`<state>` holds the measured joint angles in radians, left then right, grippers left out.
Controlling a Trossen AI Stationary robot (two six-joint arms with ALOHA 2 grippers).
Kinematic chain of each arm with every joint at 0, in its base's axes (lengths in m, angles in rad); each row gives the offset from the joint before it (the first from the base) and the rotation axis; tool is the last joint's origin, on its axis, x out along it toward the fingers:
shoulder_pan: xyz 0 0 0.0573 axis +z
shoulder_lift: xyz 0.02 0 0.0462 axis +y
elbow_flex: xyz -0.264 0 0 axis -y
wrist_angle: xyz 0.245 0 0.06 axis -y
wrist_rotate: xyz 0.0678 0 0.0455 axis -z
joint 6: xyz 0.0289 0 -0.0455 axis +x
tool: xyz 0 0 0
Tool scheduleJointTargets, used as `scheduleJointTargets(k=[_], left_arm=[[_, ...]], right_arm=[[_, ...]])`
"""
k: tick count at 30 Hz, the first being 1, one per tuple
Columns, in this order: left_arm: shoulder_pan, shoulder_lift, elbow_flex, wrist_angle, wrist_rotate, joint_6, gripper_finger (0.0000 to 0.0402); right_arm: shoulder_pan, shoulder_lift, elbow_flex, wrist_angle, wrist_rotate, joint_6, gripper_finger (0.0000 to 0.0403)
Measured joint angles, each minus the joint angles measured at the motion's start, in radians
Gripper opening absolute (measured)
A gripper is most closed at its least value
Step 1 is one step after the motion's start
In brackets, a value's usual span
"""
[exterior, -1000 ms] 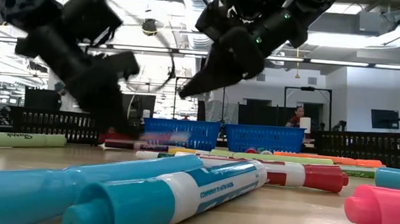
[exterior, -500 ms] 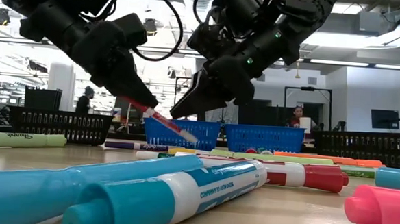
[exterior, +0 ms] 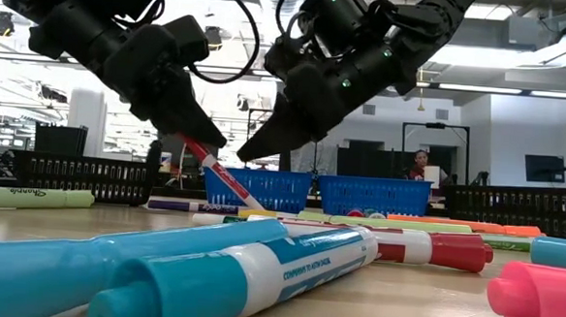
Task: Pick & Place Markers
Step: Put the red alcohol marker into the right blue bin
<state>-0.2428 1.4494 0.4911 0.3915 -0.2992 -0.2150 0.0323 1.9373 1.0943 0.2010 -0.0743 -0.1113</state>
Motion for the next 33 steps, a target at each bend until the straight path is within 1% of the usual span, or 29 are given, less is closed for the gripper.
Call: scheduleJointTargets(k=[3,5,7,12,14,18,22,23,24,26,28,31,33], left_arm=[[0.0,0.0,0.0,0.004,0.0,0.0,0.0018],[0.0,0.0,0.0,0.01,-0.001,0.0,0.0015],[0.0,0.0,0.0,0.011,0.001,-0.001,0.0012],[0.0,0.0,0.0,0.012,-0.005,0.0,0.0018],[0.0,0.0,0.0,0.012,-0.005,0.001,0.0015],[0.0,0.0,0.0,0.013,-0.005,0.0,0.0014],[0.0,0.0,0.0,0.013,-0.004,-0.002,0.004],[0.0,0.0,0.0,0.014,-0.003,-0.002,0.0047],[0.0,0.0,0.0,0.014,-0.003,-0.002,0.0053],[0.0,0.0,0.0,0.015,-0.004,-0.002,0.0064],[0.0,0.0,0.0,0.014,-0.017,-0.002,0.0073],[0.001,0.0,0.0,0.014,-0.044,-0.002,0.0084],[0.001,0.0,0.0,0.014,-0.051,-0.001,0.0088]], right_arm=[[0.0,0.024,0.001,0.042,-0.031,0.006,0.0142],[0.0,0.065,0.002,0.103,-0.081,0.007,0.0143],[-0.001,0.1,0.001,0.127,-0.13,-0.004,0.0143],[-0.001,0.152,0.052,0.127,-0.11,-0.019,0.0139],[-0.003,0.166,0.068,0.123,-0.107,-0.02,0.0131],[-0.009,0.18,0.085,0.118,-0.108,-0.025,0.0091],[-0.009,0.165,0.086,0.093,-0.107,-0.02,0.0034],[-0.009,0.158,0.086,0.082,-0.107,-0.02,0.0025],[-0.008,0.148,0.086,0.065,-0.106,-0.02,0.0024],[-0.008,0.123,0.086,0.028,-0.096,-0.019,0.0024],[-0.008,0.078,0.086,-0.031,-0.058,-0.019,0.0034],[-0.001,-0.006,0.087,-0.154,0.04,-0.02,0.0051],[0.0,-0.067,0.087,-0.266,0.111,-0.034,0.0049]])
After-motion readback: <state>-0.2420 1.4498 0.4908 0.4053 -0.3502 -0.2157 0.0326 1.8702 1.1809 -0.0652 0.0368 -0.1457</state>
